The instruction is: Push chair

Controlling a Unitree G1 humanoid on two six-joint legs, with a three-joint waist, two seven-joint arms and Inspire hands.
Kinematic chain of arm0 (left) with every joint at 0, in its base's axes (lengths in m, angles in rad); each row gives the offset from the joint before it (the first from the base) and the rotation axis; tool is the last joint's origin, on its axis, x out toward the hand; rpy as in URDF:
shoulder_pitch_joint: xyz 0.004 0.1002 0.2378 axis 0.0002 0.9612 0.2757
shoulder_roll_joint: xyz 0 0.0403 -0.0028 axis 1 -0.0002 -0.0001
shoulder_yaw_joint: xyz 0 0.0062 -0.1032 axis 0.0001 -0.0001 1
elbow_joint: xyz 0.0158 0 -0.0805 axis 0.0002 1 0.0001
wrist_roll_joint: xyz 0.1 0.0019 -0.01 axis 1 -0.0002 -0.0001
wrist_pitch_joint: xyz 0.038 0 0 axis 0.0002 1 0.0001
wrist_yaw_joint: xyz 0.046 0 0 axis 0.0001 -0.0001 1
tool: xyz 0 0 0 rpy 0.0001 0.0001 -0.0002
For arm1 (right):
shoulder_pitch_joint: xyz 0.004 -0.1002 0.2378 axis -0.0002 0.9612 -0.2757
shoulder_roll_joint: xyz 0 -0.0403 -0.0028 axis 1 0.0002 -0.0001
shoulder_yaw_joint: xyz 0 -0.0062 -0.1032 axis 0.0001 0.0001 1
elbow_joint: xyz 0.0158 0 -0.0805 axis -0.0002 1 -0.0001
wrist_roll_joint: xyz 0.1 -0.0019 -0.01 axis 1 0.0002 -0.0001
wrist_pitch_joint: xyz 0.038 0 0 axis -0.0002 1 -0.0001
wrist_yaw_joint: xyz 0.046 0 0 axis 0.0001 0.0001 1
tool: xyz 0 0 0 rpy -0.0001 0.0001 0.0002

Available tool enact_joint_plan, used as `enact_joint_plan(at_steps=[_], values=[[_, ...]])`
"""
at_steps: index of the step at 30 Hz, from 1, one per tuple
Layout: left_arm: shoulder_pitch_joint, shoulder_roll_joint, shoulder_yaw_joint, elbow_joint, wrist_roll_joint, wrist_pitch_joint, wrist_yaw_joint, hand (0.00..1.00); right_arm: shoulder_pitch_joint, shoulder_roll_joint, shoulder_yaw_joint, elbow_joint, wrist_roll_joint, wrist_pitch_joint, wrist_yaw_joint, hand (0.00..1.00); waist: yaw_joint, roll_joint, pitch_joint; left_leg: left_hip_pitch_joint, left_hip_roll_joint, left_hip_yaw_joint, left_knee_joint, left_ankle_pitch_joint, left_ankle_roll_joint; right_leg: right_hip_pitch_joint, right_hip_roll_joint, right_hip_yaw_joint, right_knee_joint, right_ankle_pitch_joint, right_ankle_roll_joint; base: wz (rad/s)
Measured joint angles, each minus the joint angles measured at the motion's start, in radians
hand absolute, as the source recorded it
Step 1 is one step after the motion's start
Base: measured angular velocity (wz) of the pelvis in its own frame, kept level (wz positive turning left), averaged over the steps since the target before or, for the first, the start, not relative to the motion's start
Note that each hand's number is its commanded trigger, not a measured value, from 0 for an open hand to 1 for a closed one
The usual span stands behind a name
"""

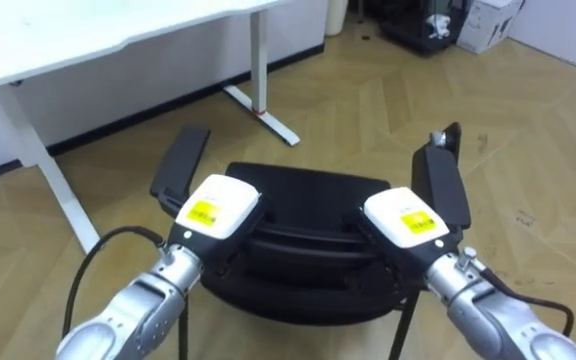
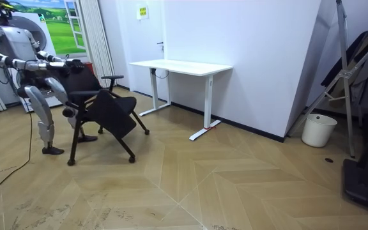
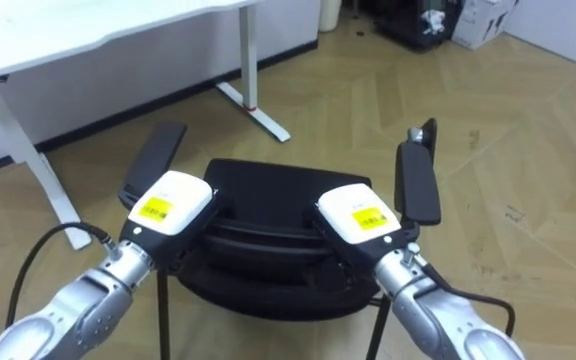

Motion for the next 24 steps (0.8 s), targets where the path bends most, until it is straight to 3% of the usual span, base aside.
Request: enact_joint_plan(at_steps=[4, 7, 9, 10, 11, 12, 13, 15, 17, 19, 21, 22, 24], values=[[0.000, 0.006, 0.007, -0.028, 0.000, 0.006, -0.009, 1.00, 0.007, -0.002, -0.001, -0.031, -0.004, 0.017, -0.001, 1.00, 0.005, -0.026, 0.0010, 0.021, -0.045, 0.033, 0.010, -0.025, 0.039, 0.038, -0.044, 0.012, -0.037, -0.019, 0.028, -0.11], [-0.008, 0.008, 0.007, -0.046, 0.001, 0.016, -0.013, 1.00, 0.007, -0.008, -0.008, -0.055, -0.004, 0.025, 0.006, 1.00, -0.004, -0.044, 0.0013, 0.016, -0.076, 0.052, 0.073, -0.085, 0.059, 0.063, -0.086, 0.006, -0.038, -0.039, 0.062, -0.04], [-0.013, 0.002, 0.006, -0.044, -0.002, 0.018, -0.015, 1.00, 0.003, -0.010, -0.015, -0.058, -0.009, 0.025, 0.006, 1.00, -0.006, -0.042, 0.0029, 0.020, -0.082, 0.076, 0.139, -0.156, 0.075, 0.051, -0.131, -0.051, 0.084, -0.051, 0.091, -0.14], [-0.012, 0.000, 0.006, -0.044, -0.002, 0.018, -0.017, 1.00, 0.004, -0.011, -0.015, -0.057, -0.008, 0.025, 0.007, 1.00, -0.006, -0.041, 0.0034, 0.022, -0.084, 0.078, 0.153, -0.173, 0.077, 0.038, -0.145, -0.067, 0.137, -0.049, 0.095, -0.09], [-0.012, -0.002, 0.006, -0.043, -0.003, 0.017, -0.021, 1.00, 0.007, -0.013, -0.015, -0.055, -0.006, 0.022, 0.007, 1.00, -0.011, -0.040, 0.0044, 0.032, -0.086, 0.079, 0.178, -0.205, 0.084, 0.008, -0.178, -0.091, 0.250, -0.030, 0.125, 0.04], [-0.012, -0.002, 0.006, -0.043, -0.003, 0.016, -0.022, 1.00, 0.008, -0.012, -0.015, -0.054, -0.004, 0.021, 0.007, 1.00, -0.024, -0.038, 0.0057, 0.045, -0.088, 0.075, 0.194, -0.230, 0.092, -0.018, -0.204, -0.103, 0.337, 0.003, 0.141, 0.10], [-0.013, -0.002, 0.006, -0.043, -0.003, 0.016, -0.023, 1.00, 0.008, -0.012, -0.015, -0.052, -0.004, 0.021, 0.007, 1.00, -0.027, -0.037, 0.0067, 0.051, -0.090, 0.073, 0.200, -0.242, 0.096, -0.028, -0.212, -0.103, 0.369, 0.021, 0.139, 0.08], [-0.016, -0.005, 0.006, -0.040, -0.003, 0.014, -0.023, 1.00, 0.010, -0.011, -0.016, -0.043, -0.004, 0.018, -0.004, 1.00, -0.026, -0.022, 0.0134, 0.081, -0.090, 0.066, 0.214, -0.287, 0.105, -0.033, -0.212, -0.101, 0.422, 0.096, 0.136, -0.02], [-0.020, -0.009, 0.005, -0.040, 0.001, 0.017, -0.022, 1.00, 0.013, -0.009, -0.019, -0.041, -0.004, 0.020, -0.006, 1.00, -0.028, -0.007, 0.0157, 0.107, -0.091, 0.038, 0.206, -0.307, 0.111, -0.056, -0.204, -0.095, 0.463, 0.159, 0.134, 0.11], [-0.037, 0.000, 0.001, -0.039, 0.001, 0.016, -0.022, 1.00, 0.015, 0.001, -0.020, -0.041, -0.002, 0.028, -0.016, 1.00, -0.030, -0.002, 0.0170, 0.122, -0.089, 0.015, 0.180, -0.309, 0.115, -0.111, -0.184, -0.083, 0.484, 0.102, 0.131, 0.21], [-0.058, 0.009, 0.000, -0.010, 0.001, -0.003, 0.001, 1.00, 0.014, 0.008, -0.019, -0.043, -0.003, 0.037, -0.022, 1.00, -0.024, 0.006, 0.0212, 0.153, -0.089, -0.012, 0.145, -0.309, 0.116, -0.216, -0.142, -0.065, 0.438, 0.043, 0.114, 0.23], [-0.061, 0.009, 0.000, -0.004, 0.001, -0.006, 0.003, 1.00, 0.015, 0.010, -0.018, -0.042, -0.003, 0.038, -0.022, 1.00, -0.023, 0.007, 0.0216, 0.163, -0.089, -0.018, 0.134, -0.309, 0.116, -0.237, -0.132, -0.059, 0.407, 0.041, 0.110, 0.32], [-0.060, 0.008, 0.000, 0.019, 0.002, -0.011, 0.022, 1.00, 0.017, 0.019, -0.011, -0.032, -0.009, 0.038, -0.024, 1.00, -0.042, 0.006, 0.0215, 0.215, -0.096, -0.075, 0.093, -0.312, 0.110, -0.294, -0.098, -0.046, 0.216, 0.058, 0.105, 0.64]])
